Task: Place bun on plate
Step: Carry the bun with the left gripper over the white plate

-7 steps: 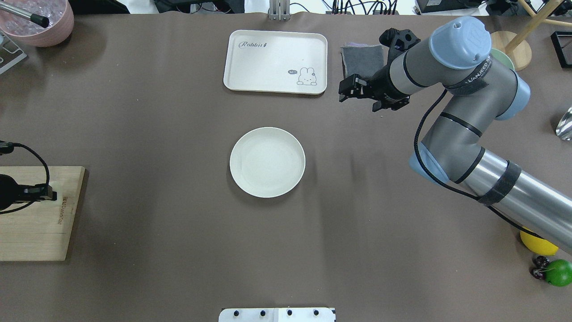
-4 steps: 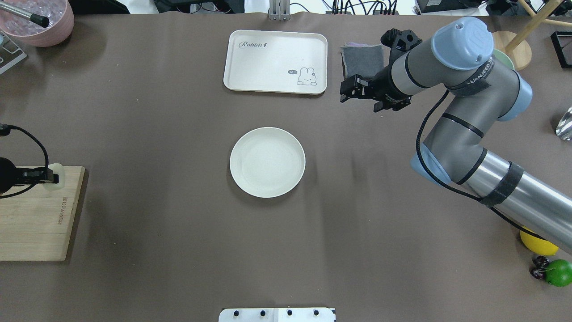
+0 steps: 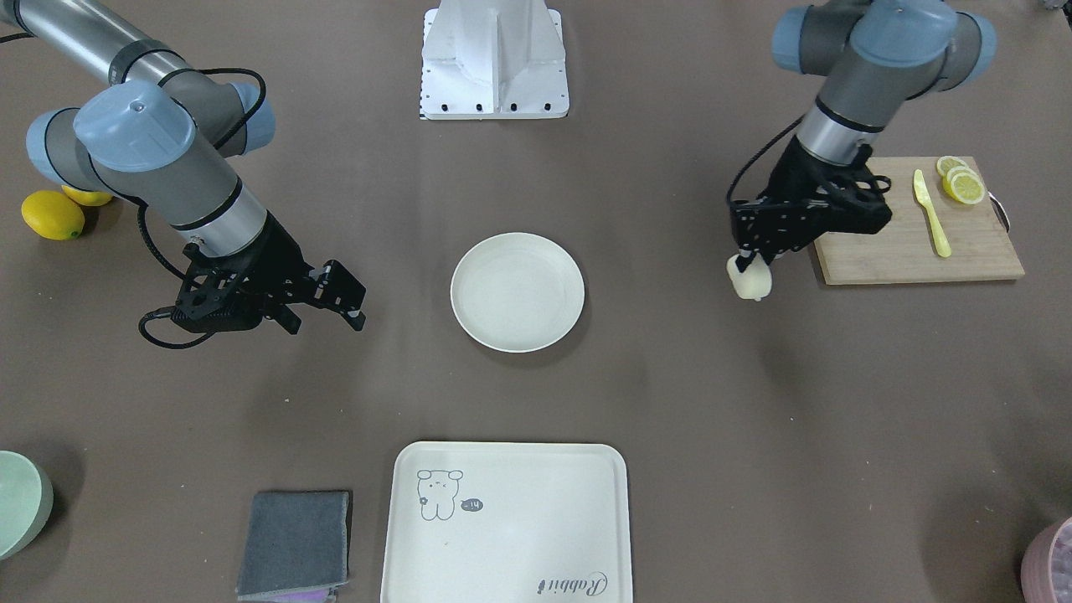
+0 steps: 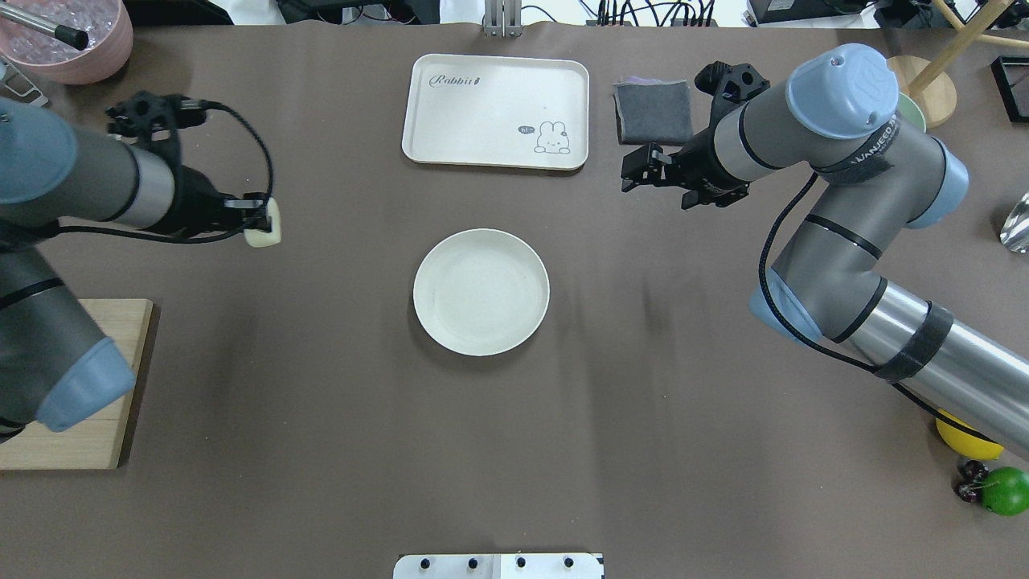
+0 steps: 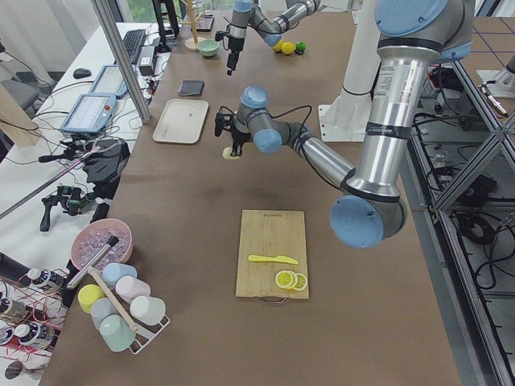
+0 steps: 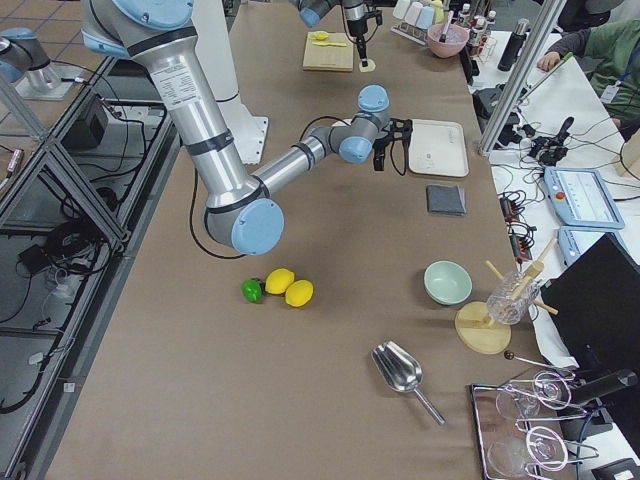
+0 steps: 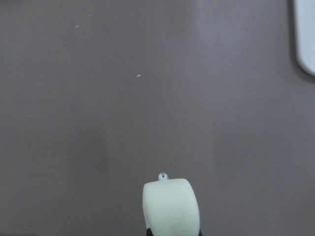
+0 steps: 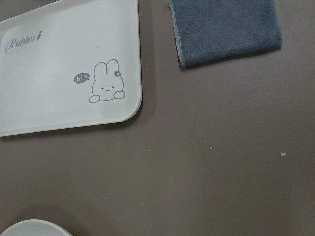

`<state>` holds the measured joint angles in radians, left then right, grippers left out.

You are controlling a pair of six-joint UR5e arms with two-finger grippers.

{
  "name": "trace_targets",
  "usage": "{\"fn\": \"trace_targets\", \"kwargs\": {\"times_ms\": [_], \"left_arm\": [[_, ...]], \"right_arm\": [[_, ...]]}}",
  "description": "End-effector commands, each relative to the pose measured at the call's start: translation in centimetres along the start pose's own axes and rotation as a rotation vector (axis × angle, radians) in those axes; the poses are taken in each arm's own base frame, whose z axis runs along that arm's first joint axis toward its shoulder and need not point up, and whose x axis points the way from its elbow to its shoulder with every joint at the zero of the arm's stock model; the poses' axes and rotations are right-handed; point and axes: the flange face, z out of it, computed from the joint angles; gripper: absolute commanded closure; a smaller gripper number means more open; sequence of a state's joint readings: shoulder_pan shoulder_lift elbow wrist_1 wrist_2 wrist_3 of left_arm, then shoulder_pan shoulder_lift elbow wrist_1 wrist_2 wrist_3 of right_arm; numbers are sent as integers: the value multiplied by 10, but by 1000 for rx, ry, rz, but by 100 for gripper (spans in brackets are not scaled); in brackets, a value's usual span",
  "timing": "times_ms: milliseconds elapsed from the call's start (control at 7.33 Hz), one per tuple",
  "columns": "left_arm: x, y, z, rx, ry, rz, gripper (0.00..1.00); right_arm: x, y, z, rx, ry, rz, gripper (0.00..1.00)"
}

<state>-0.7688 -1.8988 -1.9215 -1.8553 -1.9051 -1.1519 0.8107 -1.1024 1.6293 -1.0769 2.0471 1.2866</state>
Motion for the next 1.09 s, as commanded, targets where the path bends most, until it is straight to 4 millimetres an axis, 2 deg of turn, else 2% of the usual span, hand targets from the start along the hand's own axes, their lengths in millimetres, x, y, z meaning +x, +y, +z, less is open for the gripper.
{"fn": "trace_targets", "kwargs": {"times_ms": [0,136,273,409,545,682,818,955], "left_arm": [[138,50,13,2,32,-3,68],[176,62,27,13,39,-25,69],[206,83,45,10,34,-28,69],[222,97,66,29,11,-15,69],[223,100,87,38,-24,-19,69],[220,100,100,35,-35,-21,69],[219,106,110,31,-40,-16,69],[221,114,115,55,-49,-8,69]], "right_arm": [[0,0,0,-2,0,-1,0],[1,0,0,-4,1,0,0],[4,-6,-4,-2,-1,6,0],[16,-17,-12,1,2,24,0],[42,-34,-26,-10,11,36,0],[82,-52,-44,-10,28,9,0],[131,-72,-70,-47,29,-11,0],[169,-86,-94,-65,41,-24,0]]}}
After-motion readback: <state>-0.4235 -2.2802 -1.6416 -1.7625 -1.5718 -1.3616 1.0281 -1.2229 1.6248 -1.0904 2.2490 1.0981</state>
